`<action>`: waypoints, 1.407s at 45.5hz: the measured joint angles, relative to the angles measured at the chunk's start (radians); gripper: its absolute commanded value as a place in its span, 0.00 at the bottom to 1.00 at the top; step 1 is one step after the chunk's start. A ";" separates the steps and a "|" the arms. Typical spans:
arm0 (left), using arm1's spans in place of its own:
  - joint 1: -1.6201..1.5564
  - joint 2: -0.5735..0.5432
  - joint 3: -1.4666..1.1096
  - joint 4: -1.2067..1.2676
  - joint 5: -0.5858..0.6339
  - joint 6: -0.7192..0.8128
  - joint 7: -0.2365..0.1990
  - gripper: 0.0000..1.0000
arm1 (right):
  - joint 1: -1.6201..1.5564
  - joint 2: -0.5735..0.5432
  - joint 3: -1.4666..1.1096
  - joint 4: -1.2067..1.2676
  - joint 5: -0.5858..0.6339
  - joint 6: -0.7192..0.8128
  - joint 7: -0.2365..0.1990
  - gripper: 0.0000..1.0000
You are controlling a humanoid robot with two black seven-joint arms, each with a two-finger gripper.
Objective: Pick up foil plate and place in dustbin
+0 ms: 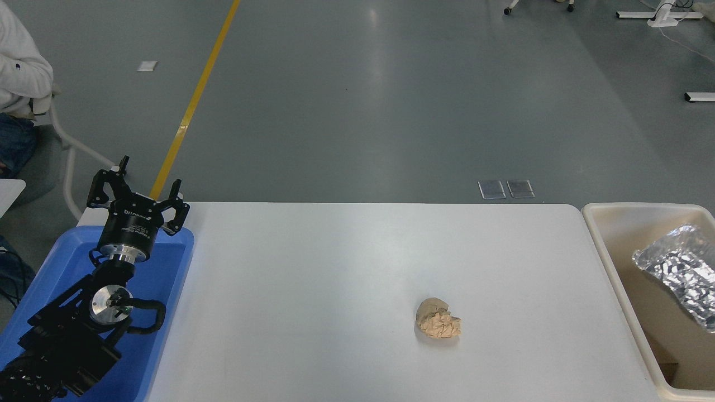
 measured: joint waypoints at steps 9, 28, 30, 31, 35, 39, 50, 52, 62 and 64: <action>0.000 0.000 0.000 0.000 0.000 0.000 0.000 0.99 | 0.040 0.002 -0.027 0.011 -0.012 0.005 0.005 1.00; 0.000 0.000 0.000 0.000 0.000 0.000 0.000 0.99 | 0.481 0.046 -0.357 0.086 -0.094 0.113 0.013 1.00; 0.000 0.000 0.000 0.000 0.000 0.000 0.000 0.99 | 0.537 0.064 -0.383 0.100 -0.104 0.135 0.013 1.00; 0.000 0.000 0.000 0.000 0.000 0.000 0.000 0.99 | 0.561 0.073 -0.392 0.106 -0.108 0.145 0.013 1.00; 0.000 0.000 0.000 -0.001 0.000 0.000 0.000 0.99 | 0.658 0.113 -0.426 0.133 -0.127 0.191 0.013 1.00; -0.001 0.000 0.000 -0.001 0.000 0.000 0.000 0.99 | 0.764 0.152 -0.452 0.181 -0.152 0.250 0.013 1.00; -0.001 0.000 0.000 0.000 0.000 0.000 0.000 0.99 | 1.048 0.206 -0.551 0.434 -0.215 0.396 0.005 1.00; -0.001 0.000 0.000 0.000 0.000 0.000 0.000 0.99 | 1.098 0.212 -0.573 0.489 -0.222 0.420 0.003 1.00; 0.000 0.000 0.001 0.000 0.000 0.000 0.000 0.99 | 1.350 0.233 -0.681 0.778 -0.250 0.541 0.000 1.00; 0.000 0.000 0.001 0.000 0.000 0.000 0.000 0.99 | 1.399 0.235 -0.697 0.836 -0.254 0.560 -0.001 1.00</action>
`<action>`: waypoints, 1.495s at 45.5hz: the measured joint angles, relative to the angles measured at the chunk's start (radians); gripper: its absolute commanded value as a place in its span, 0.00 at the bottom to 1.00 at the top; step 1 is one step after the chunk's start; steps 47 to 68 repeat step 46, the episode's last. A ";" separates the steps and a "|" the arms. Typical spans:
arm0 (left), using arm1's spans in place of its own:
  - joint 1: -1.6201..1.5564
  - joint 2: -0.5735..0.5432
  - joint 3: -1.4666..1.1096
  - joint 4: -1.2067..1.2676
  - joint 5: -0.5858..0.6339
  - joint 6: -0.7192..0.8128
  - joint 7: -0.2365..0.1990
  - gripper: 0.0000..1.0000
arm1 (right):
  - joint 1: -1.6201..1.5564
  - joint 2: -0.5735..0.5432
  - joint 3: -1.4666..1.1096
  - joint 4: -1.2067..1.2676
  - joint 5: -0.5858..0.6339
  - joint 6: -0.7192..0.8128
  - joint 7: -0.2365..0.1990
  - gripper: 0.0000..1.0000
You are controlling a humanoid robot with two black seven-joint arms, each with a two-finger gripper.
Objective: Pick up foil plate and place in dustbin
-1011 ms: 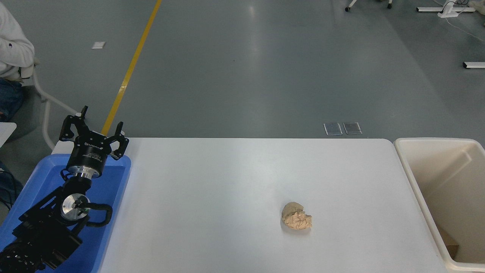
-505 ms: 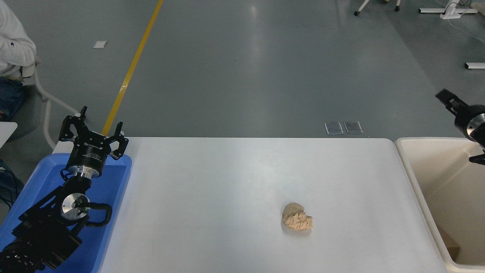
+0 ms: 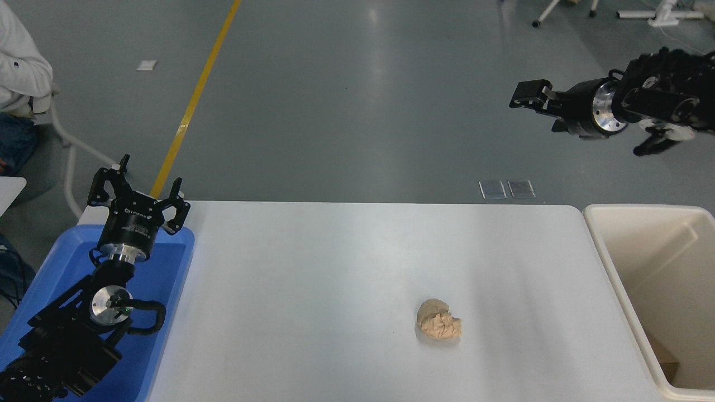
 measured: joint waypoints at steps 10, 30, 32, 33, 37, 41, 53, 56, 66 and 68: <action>0.000 0.000 0.000 0.000 0.000 0.000 0.000 0.99 | 0.230 0.004 -0.045 0.264 -0.012 0.065 -0.013 1.00; 0.000 0.000 0.000 0.000 0.000 0.001 0.000 0.99 | 0.565 0.020 -0.070 0.553 -0.017 0.222 -0.052 1.00; 0.000 0.000 0.000 0.000 0.000 0.001 0.000 0.99 | 0.579 0.026 -0.071 0.562 -0.017 0.233 -0.054 1.00; 0.000 0.000 0.000 0.000 0.000 0.001 0.000 0.99 | 0.588 0.029 -0.071 0.568 -0.017 0.240 -0.055 1.00; 0.000 0.000 0.000 0.000 0.000 0.002 0.000 0.99 | 0.614 0.040 -0.072 0.581 -0.017 0.258 -0.059 1.00; 0.000 0.000 0.000 0.000 0.000 0.002 0.000 0.99 | 0.632 0.048 -0.073 0.590 -0.017 0.268 -0.067 1.00; 0.000 0.000 0.000 0.000 0.000 0.002 0.000 0.99 | 0.646 0.055 -0.074 0.597 -0.017 0.277 -0.075 1.00; 0.000 0.000 0.000 0.000 0.000 0.002 0.000 0.99 | 0.646 0.055 -0.074 0.597 -0.017 0.277 -0.075 1.00; 0.000 0.000 0.000 0.000 0.000 0.002 0.000 0.99 | 0.646 0.055 -0.074 0.597 -0.017 0.277 -0.075 1.00; 0.000 0.000 0.000 0.000 0.000 0.002 0.000 0.99 | 0.646 0.055 -0.074 0.597 -0.017 0.277 -0.075 1.00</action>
